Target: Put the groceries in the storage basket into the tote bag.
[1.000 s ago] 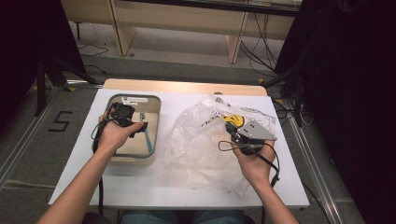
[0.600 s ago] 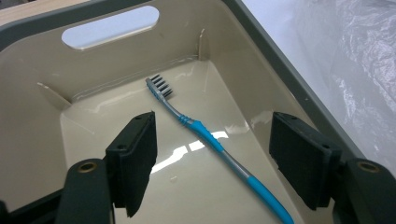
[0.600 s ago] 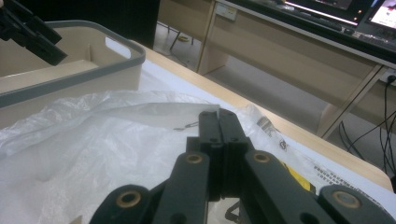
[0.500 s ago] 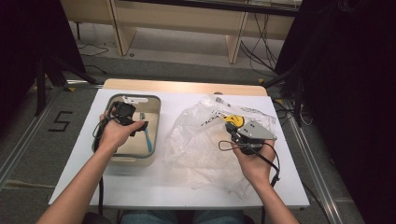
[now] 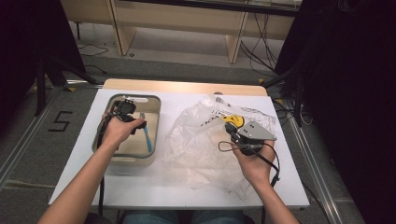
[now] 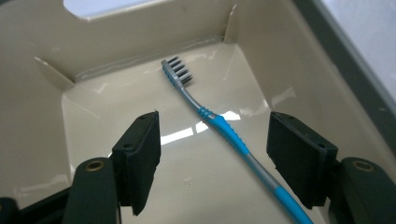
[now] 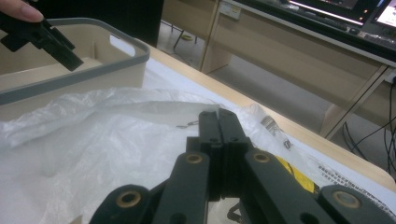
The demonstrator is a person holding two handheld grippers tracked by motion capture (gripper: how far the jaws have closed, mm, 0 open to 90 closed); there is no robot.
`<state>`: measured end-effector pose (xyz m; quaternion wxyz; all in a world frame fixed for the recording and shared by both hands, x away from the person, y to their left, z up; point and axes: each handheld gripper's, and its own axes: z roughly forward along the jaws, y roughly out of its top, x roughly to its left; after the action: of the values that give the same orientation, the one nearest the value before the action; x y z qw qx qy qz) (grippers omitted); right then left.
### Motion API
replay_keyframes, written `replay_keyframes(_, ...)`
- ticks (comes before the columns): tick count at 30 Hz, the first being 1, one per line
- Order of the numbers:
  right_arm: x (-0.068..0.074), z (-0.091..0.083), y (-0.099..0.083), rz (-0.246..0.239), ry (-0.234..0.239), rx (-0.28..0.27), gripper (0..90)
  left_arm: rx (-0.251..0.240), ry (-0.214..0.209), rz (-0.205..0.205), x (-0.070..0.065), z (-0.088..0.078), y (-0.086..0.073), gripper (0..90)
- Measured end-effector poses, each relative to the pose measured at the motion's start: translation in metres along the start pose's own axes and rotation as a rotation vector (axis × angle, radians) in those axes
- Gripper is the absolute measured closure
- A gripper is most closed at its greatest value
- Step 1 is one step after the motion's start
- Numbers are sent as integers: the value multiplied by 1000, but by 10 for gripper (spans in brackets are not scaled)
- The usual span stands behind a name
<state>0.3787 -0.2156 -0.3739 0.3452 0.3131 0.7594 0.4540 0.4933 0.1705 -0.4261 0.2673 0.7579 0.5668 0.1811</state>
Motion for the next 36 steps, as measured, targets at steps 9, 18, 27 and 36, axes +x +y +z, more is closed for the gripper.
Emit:
replay_keyframes(9, 0, -1, -1, -1, 10, 5, 900, 89, 10, -31, -3, 28, 6, 371)
replay_keyframes(18, 1, 2, -1, -5, 14, 11, 900, 121, 18, -54, -3, 43, 7, 396)
replay_keyframes(27, 2, 1, -1, -5, 16, 11, 900, 155, 35, -34, -8, 54, 6, 441)
replay_keyframes(36, 2, 1, -1, -5, 17, 9, 900, 167, 41, -31, -7, 54, 6, 480)
